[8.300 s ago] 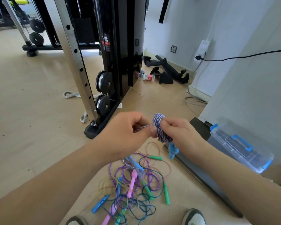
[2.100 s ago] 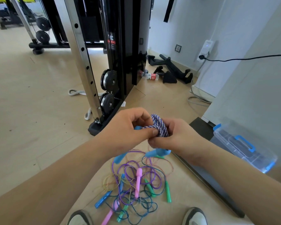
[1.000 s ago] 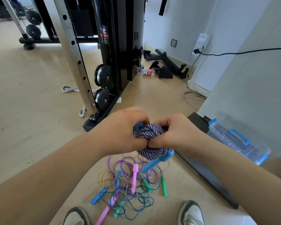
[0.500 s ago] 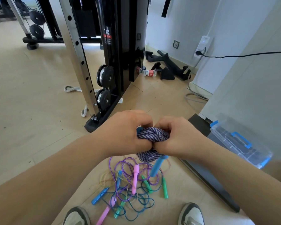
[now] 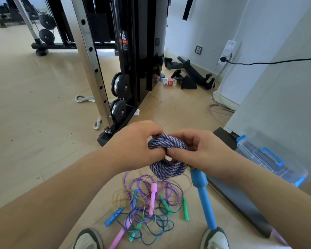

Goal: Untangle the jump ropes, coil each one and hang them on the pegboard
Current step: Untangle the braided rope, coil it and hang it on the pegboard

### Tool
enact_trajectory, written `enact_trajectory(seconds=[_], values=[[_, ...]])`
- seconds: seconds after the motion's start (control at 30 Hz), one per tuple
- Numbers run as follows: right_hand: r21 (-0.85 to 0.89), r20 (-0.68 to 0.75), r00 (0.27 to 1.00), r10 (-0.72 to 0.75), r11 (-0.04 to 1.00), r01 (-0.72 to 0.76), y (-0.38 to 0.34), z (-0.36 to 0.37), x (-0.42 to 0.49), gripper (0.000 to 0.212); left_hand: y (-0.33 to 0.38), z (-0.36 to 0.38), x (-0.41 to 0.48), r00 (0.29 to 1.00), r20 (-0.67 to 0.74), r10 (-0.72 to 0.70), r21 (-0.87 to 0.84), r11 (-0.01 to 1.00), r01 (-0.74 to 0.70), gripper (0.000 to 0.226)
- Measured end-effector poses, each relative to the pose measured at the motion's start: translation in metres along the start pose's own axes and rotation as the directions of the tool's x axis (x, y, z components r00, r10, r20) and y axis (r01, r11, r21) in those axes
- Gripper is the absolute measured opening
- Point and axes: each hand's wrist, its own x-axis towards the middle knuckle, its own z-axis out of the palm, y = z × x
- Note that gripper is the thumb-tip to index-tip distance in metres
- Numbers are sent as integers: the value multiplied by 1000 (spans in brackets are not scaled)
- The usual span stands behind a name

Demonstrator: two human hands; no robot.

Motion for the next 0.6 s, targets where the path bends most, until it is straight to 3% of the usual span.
enact_trajectory(seconds=[0.07, 0.13, 0.2, 0.27, 0.33, 0.47, 0.53, 0.6], values=[[27, -104, 994, 34, 999, -32, 7, 8, 2, 10, 3, 6, 0, 985, -97, -146, -91, 986, 137, 32], [190, -182, 976, 124, 978, -89, 14, 15, 4, 17, 9, 9, 0, 916, -109, -387, -238, 904, 354, 50], [371, -208, 955, 211, 921, -123, 18, 18, 9, 25, 12, 7, -1, 834, 94, -544, -358, 763, 539, 60], [519, -211, 935, 284, 843, -139, 19, 20, 13, 30, 14, 7, -3, 774, 362, -520, -508, 586, 632, 58], [629, -209, 921, 328, 766, -130, 17, 22, 16, 30, 16, 10, -4, 807, 376, -455, -685, 450, 573, 45], [750, -138, 938, 319, 652, -112, 14, 29, 18, 30, 23, 12, 4, 858, 205, -471, -836, 371, 403, 48], [748, -123, 943, 308, 653, -115, 14, 32, 18, 30, 28, 13, 4, 857, 176, -485, -825, 403, 397, 46], [761, -103, 952, 287, 639, -110, 14, 32, 19, 31, 32, 15, 4, 860, 111, -499, -773, 500, 390, 33]])
